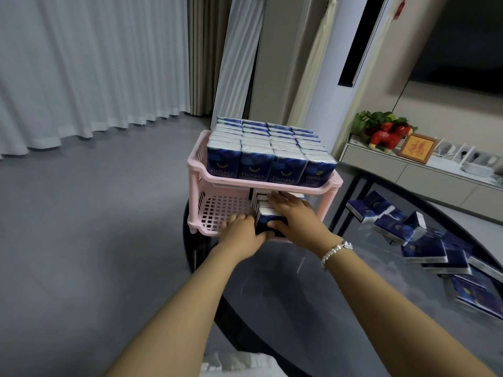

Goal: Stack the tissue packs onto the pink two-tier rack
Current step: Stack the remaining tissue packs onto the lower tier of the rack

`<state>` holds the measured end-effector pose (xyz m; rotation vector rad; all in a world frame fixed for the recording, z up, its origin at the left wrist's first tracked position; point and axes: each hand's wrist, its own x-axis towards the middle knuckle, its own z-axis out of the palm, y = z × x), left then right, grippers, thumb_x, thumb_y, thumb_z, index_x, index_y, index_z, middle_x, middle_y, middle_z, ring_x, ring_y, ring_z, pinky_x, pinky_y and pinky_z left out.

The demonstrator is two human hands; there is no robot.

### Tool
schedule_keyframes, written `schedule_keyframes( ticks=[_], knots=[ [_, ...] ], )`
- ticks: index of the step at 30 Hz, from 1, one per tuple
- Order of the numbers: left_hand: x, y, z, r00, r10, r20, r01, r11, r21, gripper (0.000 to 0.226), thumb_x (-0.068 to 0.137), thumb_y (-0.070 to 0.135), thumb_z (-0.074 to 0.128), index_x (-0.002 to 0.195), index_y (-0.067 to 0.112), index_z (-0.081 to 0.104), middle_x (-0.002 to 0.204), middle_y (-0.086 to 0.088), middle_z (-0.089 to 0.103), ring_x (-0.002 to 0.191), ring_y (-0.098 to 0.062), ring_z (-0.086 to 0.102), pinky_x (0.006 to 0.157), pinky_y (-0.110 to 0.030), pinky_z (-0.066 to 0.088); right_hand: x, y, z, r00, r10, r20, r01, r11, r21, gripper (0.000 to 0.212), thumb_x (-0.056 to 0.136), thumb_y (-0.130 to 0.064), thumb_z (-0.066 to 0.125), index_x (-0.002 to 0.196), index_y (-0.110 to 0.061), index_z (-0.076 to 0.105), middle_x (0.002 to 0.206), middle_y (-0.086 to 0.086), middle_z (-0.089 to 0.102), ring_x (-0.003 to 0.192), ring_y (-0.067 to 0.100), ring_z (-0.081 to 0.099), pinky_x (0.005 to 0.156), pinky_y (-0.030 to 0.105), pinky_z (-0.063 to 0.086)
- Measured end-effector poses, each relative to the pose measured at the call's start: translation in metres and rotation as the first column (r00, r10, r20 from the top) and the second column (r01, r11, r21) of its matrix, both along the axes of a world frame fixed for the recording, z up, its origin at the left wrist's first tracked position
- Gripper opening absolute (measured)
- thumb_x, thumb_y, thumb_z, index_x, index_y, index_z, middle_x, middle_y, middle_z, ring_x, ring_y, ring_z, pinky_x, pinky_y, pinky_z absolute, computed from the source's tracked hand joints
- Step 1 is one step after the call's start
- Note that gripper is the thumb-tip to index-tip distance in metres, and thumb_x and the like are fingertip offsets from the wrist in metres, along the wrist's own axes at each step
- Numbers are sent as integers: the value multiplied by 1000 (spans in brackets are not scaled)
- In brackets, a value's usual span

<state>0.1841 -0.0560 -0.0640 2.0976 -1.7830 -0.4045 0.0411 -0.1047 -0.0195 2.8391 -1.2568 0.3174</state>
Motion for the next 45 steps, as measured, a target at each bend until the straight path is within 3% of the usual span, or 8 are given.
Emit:
schedule_keyframes(
  ticks=[4, 7, 13, 19, 25, 29, 37, 45],
  knots=[
    [-5, 21, 10, 996, 53, -76, -60, 994, -89, 68, 90, 56, 49, 142, 15, 34, 146, -6, 39, 134, -27, 31, 111, -40, 26, -15, 23, 0, 965, 5, 263, -12, 1000, 24, 54, 90, -26, 59, 140, -14, 41, 147, 3, 41, 139, 17, 30, 113, 25, 18],
    [-19, 38, 23, 978, 117, -174, -163, 948, -274, 53, 90, 47, 55, 132, 16, 47, 133, -6, 49, 125, -26, 40, 105, -38, 32, -35, 45, 1, 912, -61, 406, 48, 998, 41, 44, 91, -27, 58, 134, -17, 50, 132, 0, 56, 124, 16, 47, 104, 24, 34],
    [-79, 57, 47, 941, -101, -322, -59, 890, -452, 18, 87, 27, 63, 100, 15, 64, 99, 3, 58, 95, -18, 58, 88, -39, 48, -94, 72, 5, 833, -202, 514, 168, 979, 113, 33, 92, -28, 55, 124, -23, 59, 114, -3, 62, 109, 15, 53, 93, 35, 49],
    [-152, 37, 50, 880, -193, -433, 25, 931, -364, 14, 92, 27, 57, 101, 18, 63, 99, 7, 53, 95, -14, 59, 90, -33, 49, -171, 62, 8, 788, -324, 524, 327, 941, 90, 30, 92, -32, 54, 119, -21, 62, 108, -5, 65, 103, 12, 53, 84, 19, 38],
    [-217, -13, 47, 885, -218, -412, 112, 957, -266, 19, 93, 33, 54, 106, 20, 61, 110, 3, 53, 93, -12, 56, 83, -23, 43, -252, 28, 10, 746, -463, 478, 515, 857, 26, 30, 91, -35, 55, 116, -22, 64, 111, -1, 66, 103, 21, 55, 87, 32, 41],
    [-250, -61, 38, 896, -252, -365, 175, 957, -232, 32, 93, 41, 52, 119, 22, 57, 124, 2, 49, 111, -16, 52, 95, -33, 45, -292, -4, 8, 707, -616, 348, 653, 758, 17, 42, 90, -52, 48, 127, -34, 53, 131, -3, 53, 121, 23, 42, 98, 37, 30],
    [-291, -169, 35, 927, -369, -70, 371, 929, 9, 57, 93, 61, 31, 147, 43, 22, 161, 3, 0, 147, -27, -3, 117, -55, 3, -334, -77, -12, 623, -782, -12, 758, 600, 256, 70, 78, -80, 26, 142, -51, 19, 156, 2, 18, 140, 37, 18, 113, 54, 16],
    [-314, -234, 19, 881, -472, 43, 459, 872, 172, 72, 80, 81, 25, 145, 51, 20, 160, 4, -17, 143, -34, -24, 110, -64, -12, -342, -94, -42, 601, -792, 105, 736, 600, 312, 63, 78, -80, 26, 136, -55, 26, 144, -5, 39, 131, 28, 36, 105, 47, 27]
  ],
)
